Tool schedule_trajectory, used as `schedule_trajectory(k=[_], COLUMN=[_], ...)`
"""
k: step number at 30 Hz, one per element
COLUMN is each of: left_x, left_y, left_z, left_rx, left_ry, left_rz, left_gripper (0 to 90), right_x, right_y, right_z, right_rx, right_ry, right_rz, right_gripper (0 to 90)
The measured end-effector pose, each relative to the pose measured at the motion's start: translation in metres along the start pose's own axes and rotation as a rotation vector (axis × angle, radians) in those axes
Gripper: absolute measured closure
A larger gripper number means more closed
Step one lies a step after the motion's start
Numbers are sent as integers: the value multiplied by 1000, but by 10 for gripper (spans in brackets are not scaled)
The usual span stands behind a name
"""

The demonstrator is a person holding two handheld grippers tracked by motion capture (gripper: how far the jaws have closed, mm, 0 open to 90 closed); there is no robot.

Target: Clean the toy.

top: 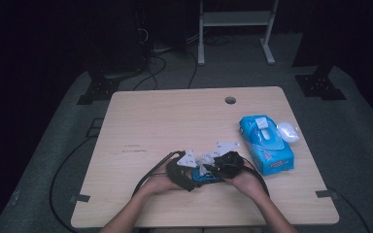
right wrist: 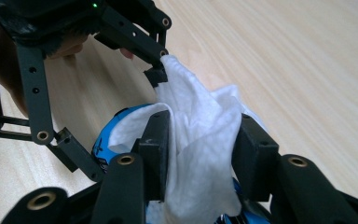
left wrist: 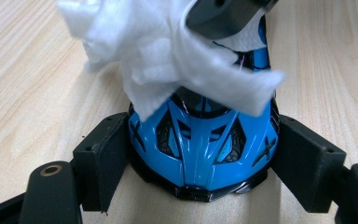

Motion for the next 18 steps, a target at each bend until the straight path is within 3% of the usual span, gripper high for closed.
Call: schedule_trajectory(k=[4,7,10,13,18], left_x=[0,-1,-1,-1,-2], left_y=[0,-1,-1,-1,-1], left_z=[0,0,0,0,0], left_rx=[-1,-2,-4,-6,-5], left_ry=[0,-1,-3,-2,-5], left_rz=[-1,-4,-6,-5,-10], left_gripper=[234,236,238,239,241], right_x=[3,8,14,20,20], right_y=[-4,-4,-5,-3,-1], right_z=[1,-9,-22,-32,-33], right_rx=[-11,14,32,45,25], right_ry=[2,-1,-19,-7,15], right_rz=[12,40,62,77,87], right_gripper=[581,596,645,682,798])
Point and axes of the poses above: each handheld gripper's, and its own axes: z roughly backward along the jaws, y roughly out of its underside, x roughly to its left, the point moved 9 cm from there along -z, roughly forward along the jaws, and after that the axes turned 2 degrees about z, right-handed, at the moved point
